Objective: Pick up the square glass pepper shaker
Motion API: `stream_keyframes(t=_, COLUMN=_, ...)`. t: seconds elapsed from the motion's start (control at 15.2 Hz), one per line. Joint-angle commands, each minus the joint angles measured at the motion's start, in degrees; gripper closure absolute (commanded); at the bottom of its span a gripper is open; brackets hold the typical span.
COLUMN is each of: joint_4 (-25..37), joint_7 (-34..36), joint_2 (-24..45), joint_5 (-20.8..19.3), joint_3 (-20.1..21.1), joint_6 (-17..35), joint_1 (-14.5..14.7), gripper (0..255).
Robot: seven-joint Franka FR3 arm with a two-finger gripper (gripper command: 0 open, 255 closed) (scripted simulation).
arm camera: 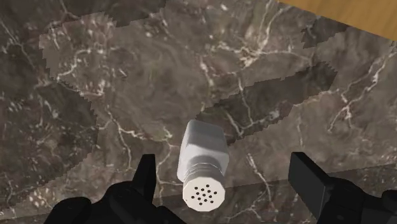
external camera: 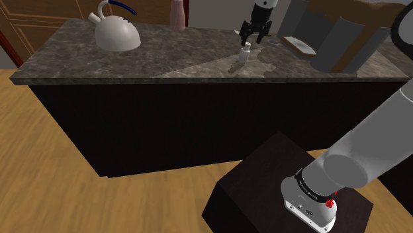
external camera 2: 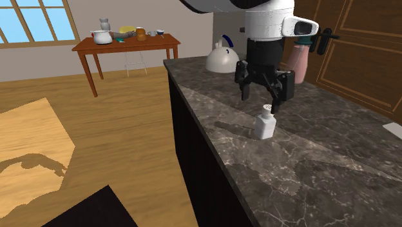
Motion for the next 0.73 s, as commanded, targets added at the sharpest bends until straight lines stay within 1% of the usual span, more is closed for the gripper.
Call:
stream_keyframes(t=0.0, joint_4=5.14, joint_7=-1.18, joint_2=4.63, joint_5=1.25, joint_3=-0.52, joint_6=0.16, joint_1=-0.62, gripper=0)
stream_keyframes(t=0.13, joint_4=9.47, joint_7=-2.05, joint_2=8.19, joint_5=2.29, joint_3=-0.83, joint_6=-0.16, joint_1=-1.23, gripper=0)
stream_keyframes(t=0.66, joint_4=3.86, joint_7=-1.97, joint_2=8.36, joint_5=2.31, joint_3=-0.76, joint_6=5.62, joint_1=-1.20, gripper=0)
